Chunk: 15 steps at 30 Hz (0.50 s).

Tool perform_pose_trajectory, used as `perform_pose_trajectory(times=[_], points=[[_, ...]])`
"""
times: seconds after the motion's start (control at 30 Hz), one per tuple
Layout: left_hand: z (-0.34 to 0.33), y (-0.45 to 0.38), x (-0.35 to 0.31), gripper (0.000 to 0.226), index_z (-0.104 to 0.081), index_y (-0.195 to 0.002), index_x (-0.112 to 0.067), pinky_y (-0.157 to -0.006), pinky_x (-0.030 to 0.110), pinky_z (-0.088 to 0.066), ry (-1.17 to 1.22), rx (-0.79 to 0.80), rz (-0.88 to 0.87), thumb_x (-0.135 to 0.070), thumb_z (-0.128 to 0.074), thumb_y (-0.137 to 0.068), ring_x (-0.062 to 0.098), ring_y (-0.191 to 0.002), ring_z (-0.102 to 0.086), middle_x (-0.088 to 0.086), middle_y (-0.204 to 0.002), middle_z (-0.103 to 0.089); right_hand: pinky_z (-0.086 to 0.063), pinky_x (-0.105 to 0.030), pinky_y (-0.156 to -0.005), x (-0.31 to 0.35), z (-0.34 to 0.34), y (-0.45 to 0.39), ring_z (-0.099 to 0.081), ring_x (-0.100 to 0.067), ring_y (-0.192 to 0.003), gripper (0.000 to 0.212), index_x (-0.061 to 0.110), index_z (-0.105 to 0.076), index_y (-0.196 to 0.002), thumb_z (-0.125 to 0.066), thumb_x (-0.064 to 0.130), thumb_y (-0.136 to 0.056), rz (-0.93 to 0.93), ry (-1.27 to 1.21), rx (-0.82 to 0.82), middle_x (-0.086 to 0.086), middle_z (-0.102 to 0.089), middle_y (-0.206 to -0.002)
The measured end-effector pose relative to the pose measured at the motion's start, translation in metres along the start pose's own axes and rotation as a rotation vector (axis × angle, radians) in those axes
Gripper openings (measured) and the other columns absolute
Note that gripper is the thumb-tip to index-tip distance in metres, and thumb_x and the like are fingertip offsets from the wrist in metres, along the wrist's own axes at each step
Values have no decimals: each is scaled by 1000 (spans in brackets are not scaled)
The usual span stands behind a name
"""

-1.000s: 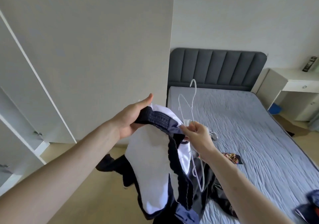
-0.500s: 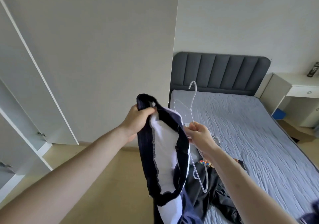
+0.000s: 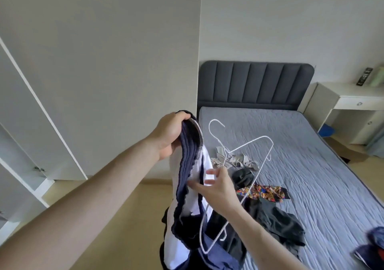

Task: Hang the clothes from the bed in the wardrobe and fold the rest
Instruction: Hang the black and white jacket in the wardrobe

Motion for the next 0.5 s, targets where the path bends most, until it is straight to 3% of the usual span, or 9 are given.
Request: perform_pose_trajectory(times=[0.07,0.13,0.23,0.27,0.37,0.5], points=[[-2,-3,-9,20,-67,-90,-12,-58,24,-52,7,22,-29,-15,-51,-102,19,-72,-65,9,-83,-68,-46,-11,-52,-15,-13,-1,-66,4,-69,54,26,-51,-98,-90,43,-65,-47,12,-7,9,-69,-91],[9,-6,-20,25,-68,-85,-13,-52,21,-51,-1,10,-73,-11,-49,-101,16,-65,-65,5,-75,-69,-41,-12,-48,-25,-9,-5,-57,0,-55,33,18,-49,-85,-79,24,-72,-47,26,-35,7,-63,-79],[49,-16,-32,16,-64,-103,-10,-65,27,-48,-146,-153,-163,-7,-51,-95,19,-80,-63,4,-88,-68,-39,-22,-51,-27,33,-21,-53,-12,-64,14,9,-58,-80,-65,16,-69,-66,-8,-159,3,-61,-72],[70,-21,-39,19,-60,-108,-11,-72,30,-44,-297,-260,-246,-5,-50,-92,20,-88,-59,2,-93,-65,-41,-25,-51,-21,51,-29,-56,-19,-68,6,8,-61,-80,-62,6,-74,-60,-8,-190,0,-63,-72],[119,-30,-51,32,-56,-106,-18,-78,32,-41,-857,-421,-456,1,-44,-83,24,-91,-55,-4,-98,-64,-39,-30,-54,17,107,-55,-52,-22,-66,21,13,-54,-71,-54,-7,-79,57,74,-324,-3,-57,-65],[148,-49,-20,37,-66,-95,-30,-62,31,-43,-1513,-310,-265,-5,-45,-78,30,-80,-60,-1,-95,-70,-38,-31,-57,72,137,-81,-46,-21,-65,20,16,-47,-75,-49,-3,-79,161,157,-334,-2,-52,-71]])
Point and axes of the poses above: each hand's wrist, its own y-axis away from the middle knuckle, its own z-axis out of the back of the hand, x = y × z, the point moved 8 cm from there along -y, towards the middle knuckle
